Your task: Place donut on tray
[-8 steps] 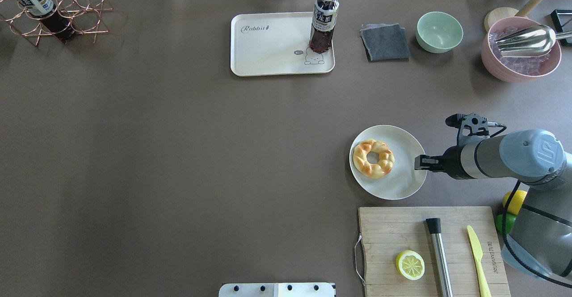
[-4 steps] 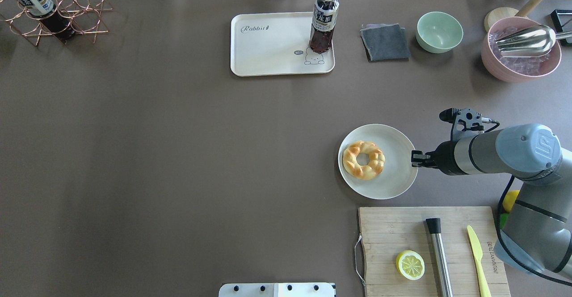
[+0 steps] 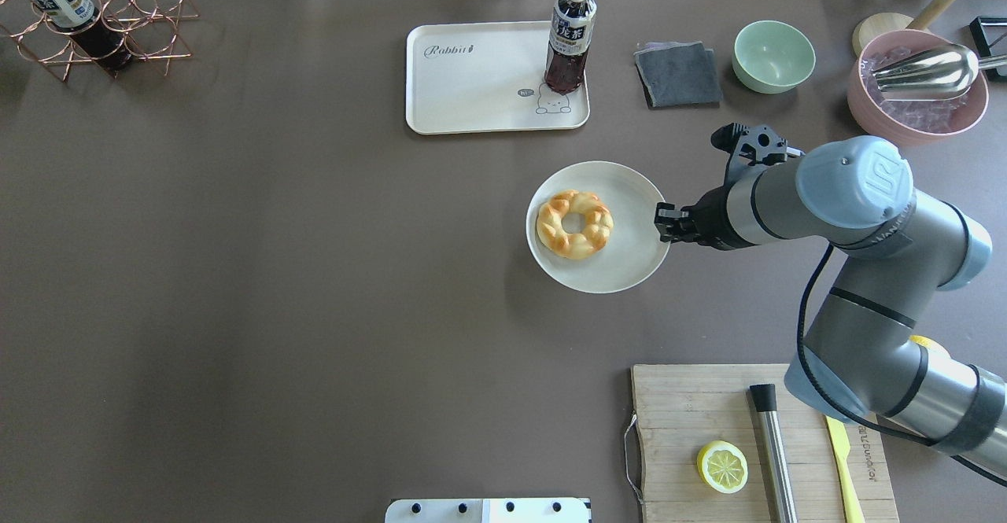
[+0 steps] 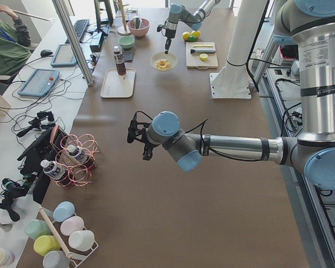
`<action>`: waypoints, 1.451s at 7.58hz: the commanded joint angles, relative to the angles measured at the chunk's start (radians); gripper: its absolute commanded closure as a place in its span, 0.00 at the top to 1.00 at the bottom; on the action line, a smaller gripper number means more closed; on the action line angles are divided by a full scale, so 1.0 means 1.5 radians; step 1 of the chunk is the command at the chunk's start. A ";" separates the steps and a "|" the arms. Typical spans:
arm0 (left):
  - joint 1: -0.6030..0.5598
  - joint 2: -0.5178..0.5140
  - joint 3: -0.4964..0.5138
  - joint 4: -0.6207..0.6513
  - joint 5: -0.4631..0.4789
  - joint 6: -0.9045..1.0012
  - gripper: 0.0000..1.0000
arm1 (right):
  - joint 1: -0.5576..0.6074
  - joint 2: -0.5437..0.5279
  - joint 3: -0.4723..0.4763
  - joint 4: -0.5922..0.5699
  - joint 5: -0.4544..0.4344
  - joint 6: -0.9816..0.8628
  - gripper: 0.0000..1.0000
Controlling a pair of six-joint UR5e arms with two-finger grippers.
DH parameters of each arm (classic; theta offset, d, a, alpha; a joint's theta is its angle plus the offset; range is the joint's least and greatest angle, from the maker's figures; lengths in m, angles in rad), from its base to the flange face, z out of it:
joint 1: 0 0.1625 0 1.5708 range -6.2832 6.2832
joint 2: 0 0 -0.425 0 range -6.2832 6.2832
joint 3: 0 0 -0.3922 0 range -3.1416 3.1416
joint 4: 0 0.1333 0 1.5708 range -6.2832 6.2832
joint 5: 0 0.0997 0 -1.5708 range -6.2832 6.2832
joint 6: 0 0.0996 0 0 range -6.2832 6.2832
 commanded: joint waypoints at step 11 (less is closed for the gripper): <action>0.322 -0.100 -0.152 0.074 0.213 -0.471 0.97 | -0.205 0.568 -0.215 -0.379 -0.246 0.381 0.00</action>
